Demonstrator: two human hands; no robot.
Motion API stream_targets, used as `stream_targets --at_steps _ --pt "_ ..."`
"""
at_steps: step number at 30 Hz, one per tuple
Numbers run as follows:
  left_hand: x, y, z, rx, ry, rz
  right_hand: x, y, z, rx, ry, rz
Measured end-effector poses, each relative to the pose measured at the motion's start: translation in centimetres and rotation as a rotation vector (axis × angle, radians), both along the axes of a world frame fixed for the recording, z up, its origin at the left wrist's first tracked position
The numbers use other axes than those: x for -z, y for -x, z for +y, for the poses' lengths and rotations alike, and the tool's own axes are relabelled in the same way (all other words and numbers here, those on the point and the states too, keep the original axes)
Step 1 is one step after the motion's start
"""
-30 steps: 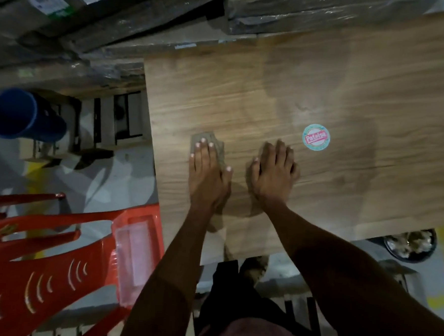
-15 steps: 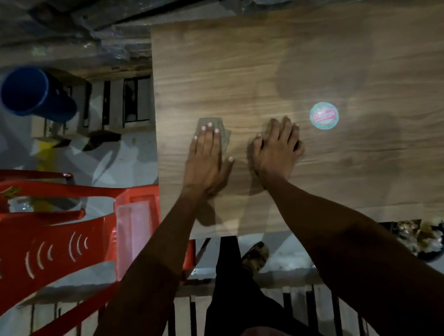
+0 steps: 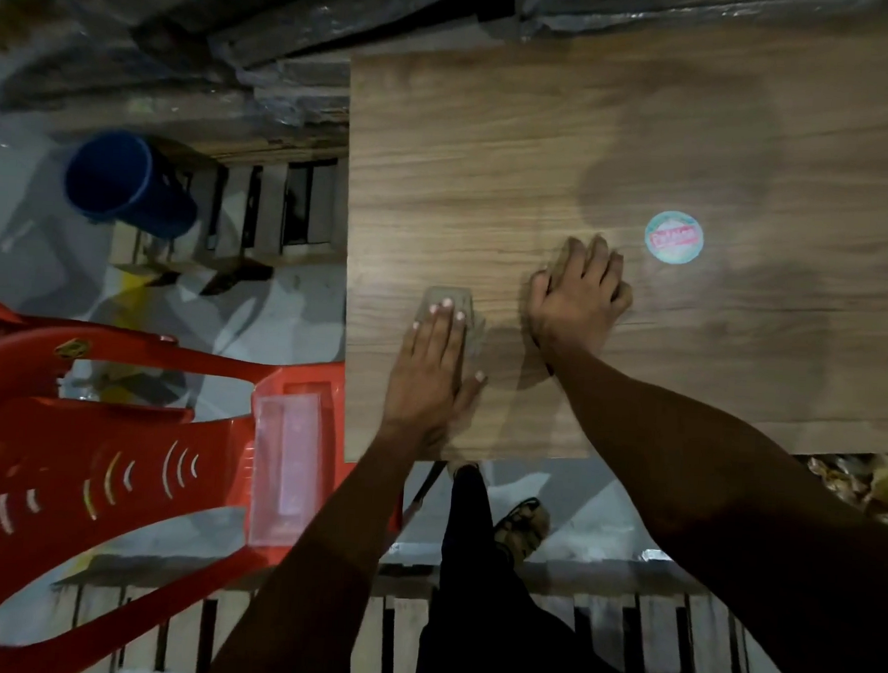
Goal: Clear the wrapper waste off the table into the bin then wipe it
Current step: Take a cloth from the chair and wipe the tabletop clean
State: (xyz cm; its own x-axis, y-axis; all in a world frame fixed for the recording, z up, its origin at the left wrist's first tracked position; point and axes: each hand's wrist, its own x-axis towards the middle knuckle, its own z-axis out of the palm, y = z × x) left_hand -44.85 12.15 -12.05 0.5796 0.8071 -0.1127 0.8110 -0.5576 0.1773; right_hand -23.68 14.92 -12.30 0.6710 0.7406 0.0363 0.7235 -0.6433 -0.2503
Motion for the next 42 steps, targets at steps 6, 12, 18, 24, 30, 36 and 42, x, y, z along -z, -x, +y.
stream_targets --at_steps 6,12,18,24,30,36,42 --pt "-1.2 3.6 2.6 -0.439 0.029 -0.012 0.4 0.0 0.0 0.010 -0.013 -0.021" --pt "-0.7 1.2 -2.7 -0.058 0.054 0.051 0.2 0.0 0.0 0.006 -0.024 -0.015" --pt "-1.6 3.7 -0.7 -0.379 0.074 -0.032 0.1 0.0 -0.1 0.007 -0.032 -0.015" --pt "-1.1 2.8 -3.3 -0.372 0.075 -0.037 0.0 -0.1 -0.1 -0.009 -0.003 0.005" --pt "-0.1 4.2 -6.3 -0.242 0.050 -0.067 -0.3 0.0 -0.1 -0.010 0.016 0.012" --pt "-0.9 3.5 -3.8 -0.537 0.083 -0.090 -0.2 0.0 0.0 -0.009 0.011 0.025" --pt "0.6 4.5 -10.0 -0.376 -0.004 -0.156 -0.5 -0.1 -0.1 -0.020 0.056 0.022"
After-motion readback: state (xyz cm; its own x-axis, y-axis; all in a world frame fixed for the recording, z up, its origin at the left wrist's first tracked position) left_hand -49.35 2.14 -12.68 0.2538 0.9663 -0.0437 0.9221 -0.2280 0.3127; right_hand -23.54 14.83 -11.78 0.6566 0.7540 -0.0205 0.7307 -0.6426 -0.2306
